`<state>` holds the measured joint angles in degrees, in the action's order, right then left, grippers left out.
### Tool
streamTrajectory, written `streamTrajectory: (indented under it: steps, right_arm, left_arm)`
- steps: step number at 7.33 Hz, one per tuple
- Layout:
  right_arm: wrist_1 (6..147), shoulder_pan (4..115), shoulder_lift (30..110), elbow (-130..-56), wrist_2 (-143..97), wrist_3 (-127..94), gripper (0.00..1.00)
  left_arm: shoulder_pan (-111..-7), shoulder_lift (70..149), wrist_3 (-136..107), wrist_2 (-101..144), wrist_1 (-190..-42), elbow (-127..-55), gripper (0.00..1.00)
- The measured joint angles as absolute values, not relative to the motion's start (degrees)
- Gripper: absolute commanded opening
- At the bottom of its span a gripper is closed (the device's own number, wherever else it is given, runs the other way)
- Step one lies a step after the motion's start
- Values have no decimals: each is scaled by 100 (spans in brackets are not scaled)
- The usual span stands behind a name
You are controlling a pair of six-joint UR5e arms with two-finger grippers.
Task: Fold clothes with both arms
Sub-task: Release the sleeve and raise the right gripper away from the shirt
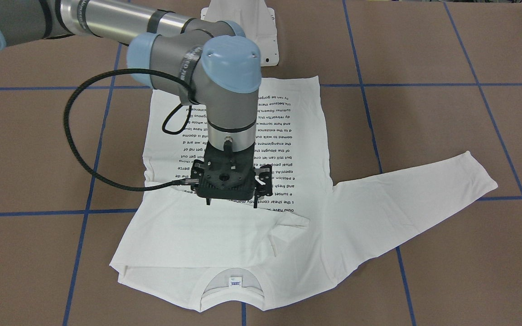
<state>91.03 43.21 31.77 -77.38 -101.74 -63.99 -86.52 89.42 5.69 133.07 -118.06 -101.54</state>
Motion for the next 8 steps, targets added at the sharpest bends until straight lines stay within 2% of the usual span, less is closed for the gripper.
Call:
streamTrajectory:
  steps: [2,5,8]
  right_arm:
    - [9120,4896,4343,-8820,-10803,-5282,100]
    - [9124,5598,6183,-10448,-11398,-3929,100]
    - [9085,6098,7144,-11109,-11854,-3078,100]
  left_arm:
    - [-8286,8703,20,13288,-12588,-9776,100]
    - [-7384,8025,-1213,13207,-14841,-9085,100]
    - [-6662,7964,-1369,12579,-15606,-8505,100]
